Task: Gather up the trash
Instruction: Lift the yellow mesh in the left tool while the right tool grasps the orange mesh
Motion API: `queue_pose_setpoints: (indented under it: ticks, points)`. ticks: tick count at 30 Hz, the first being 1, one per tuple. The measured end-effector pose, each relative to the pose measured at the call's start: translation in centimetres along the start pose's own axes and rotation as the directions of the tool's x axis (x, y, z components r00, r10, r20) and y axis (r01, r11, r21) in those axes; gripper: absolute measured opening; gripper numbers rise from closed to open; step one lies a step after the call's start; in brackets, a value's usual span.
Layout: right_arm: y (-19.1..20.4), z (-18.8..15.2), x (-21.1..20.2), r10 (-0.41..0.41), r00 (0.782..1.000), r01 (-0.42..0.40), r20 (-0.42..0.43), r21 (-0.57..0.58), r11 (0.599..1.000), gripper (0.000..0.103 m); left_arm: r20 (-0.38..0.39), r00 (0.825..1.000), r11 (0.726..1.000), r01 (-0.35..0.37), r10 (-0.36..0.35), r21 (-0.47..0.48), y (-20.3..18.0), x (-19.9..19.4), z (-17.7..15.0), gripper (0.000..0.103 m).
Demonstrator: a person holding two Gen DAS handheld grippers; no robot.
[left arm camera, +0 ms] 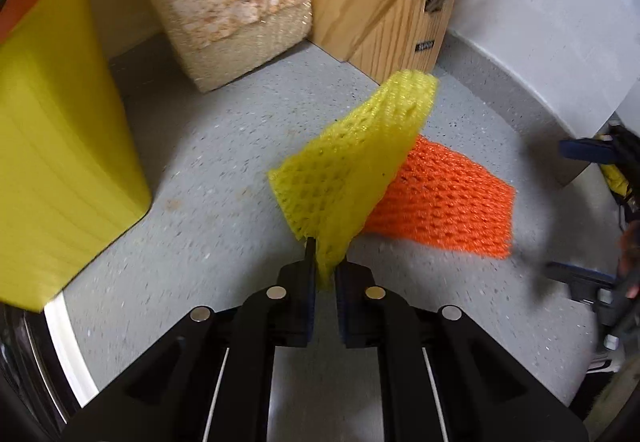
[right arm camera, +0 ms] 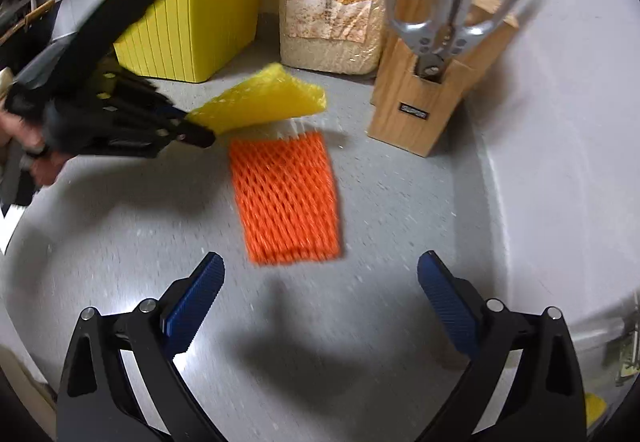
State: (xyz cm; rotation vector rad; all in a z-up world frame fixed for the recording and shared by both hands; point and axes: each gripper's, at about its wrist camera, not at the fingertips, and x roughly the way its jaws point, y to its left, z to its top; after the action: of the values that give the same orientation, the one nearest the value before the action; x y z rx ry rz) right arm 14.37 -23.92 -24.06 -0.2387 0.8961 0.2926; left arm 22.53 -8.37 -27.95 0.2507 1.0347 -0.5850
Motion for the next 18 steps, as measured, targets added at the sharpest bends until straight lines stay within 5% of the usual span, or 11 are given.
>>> queue_pose_setpoints:
  ticks: [13, 15, 17, 18]
  points:
    - [1.1, 3.2, 6.4, 0.051, 0.995, -0.049, -0.081, 0.028, 0.998, 0.093, 0.039, 0.998, 0.985, -0.046, 0.053, -0.168, 2.3, -5.9, -6.9, 0.01]
    - [1.4, 3.1, 6.8, 0.072, 0.994, -0.07, -0.087, 0.025, 0.997, 0.074, 0.04, 0.997, 0.98, -0.051, 0.059, -0.192, 2.8, -6.3, -7.5, 0.01]
    - [1.3, 3.3, 6.7, 0.126, 0.989, -0.121, -0.074, 0.064, 0.991, 0.025, 0.049, 0.997, 0.973, -0.052, 0.064, -0.223, 3.0, -6.6, -8.0, 0.01]
    - [1.4, 3.5, 6.6, 0.119, 0.989, -0.113, -0.084, 0.069, 0.991, 0.017, 0.057, 0.996, 0.97, -0.051, 0.067, -0.238, 3.1, -6.9, -8.3, 0.01]
